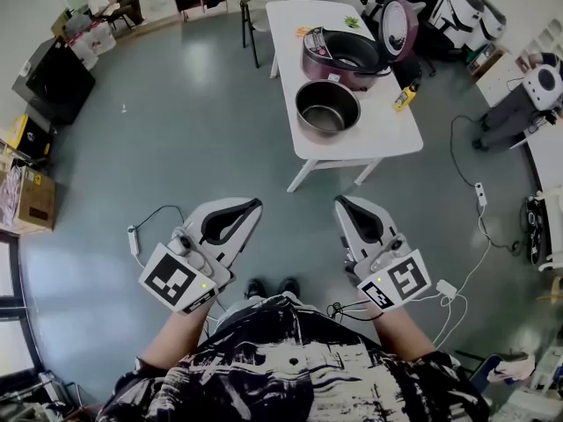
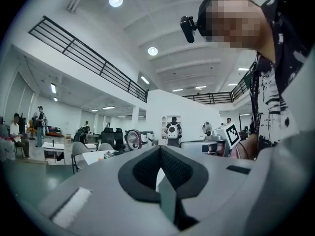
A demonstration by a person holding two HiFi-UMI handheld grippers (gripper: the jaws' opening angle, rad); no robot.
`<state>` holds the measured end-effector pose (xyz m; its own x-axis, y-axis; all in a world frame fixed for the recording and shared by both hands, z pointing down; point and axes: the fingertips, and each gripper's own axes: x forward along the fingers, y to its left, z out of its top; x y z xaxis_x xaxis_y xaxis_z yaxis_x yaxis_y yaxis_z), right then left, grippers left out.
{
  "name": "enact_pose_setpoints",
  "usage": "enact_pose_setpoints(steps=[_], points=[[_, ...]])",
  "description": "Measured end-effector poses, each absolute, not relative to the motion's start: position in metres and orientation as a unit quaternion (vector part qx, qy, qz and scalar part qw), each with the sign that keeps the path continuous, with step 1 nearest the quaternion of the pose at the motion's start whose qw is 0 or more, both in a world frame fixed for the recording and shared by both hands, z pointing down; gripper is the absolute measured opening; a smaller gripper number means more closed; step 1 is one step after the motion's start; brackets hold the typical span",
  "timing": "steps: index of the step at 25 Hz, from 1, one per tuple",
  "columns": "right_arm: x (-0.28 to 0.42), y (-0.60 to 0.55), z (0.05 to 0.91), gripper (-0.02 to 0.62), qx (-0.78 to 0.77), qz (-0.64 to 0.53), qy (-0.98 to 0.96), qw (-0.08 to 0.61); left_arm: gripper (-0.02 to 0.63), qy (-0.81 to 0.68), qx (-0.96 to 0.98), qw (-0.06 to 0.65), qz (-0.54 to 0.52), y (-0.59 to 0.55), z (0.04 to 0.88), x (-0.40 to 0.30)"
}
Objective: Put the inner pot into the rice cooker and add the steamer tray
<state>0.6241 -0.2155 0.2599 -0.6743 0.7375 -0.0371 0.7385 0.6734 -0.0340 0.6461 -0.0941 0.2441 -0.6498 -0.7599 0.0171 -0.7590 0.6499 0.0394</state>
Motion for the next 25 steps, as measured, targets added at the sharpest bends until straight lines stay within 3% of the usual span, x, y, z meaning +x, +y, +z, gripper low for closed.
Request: enact_pose_setpoints(steps=[4,5,6,8,25], points=[[0.625,-0.213,0.252,-0.004,0.408,-0.043,0.912,0.032,0.005,-0.908,0.419,0.016,-0.016,-0.093,0.244,0.647],[0.623,-0.211,0.250,0.146,0.410,-0.060,0.910,0.034,0.005,-0.908,0.419,0.016,-0.016,-0.093,0.244,0.647],[0.620,-0.209,0.249,0.447,0.409,-0.079,0.909,0.032,0.005,-0.908,0.419,0.016,-0.016,-0.092,0.244,0.647],[0.616,-0.207,0.250,0.526,0.399,-0.095,0.911,0.032,0.005,-0.908,0.418,0.016,-0.017,-0.090,0.243,0.647],[0.602,-0.196,0.269,0.532,0.435,-0.064,0.898,0.021,0.005,-0.924,0.380,0.025,-0.013,-0.084,0.257,0.635]])
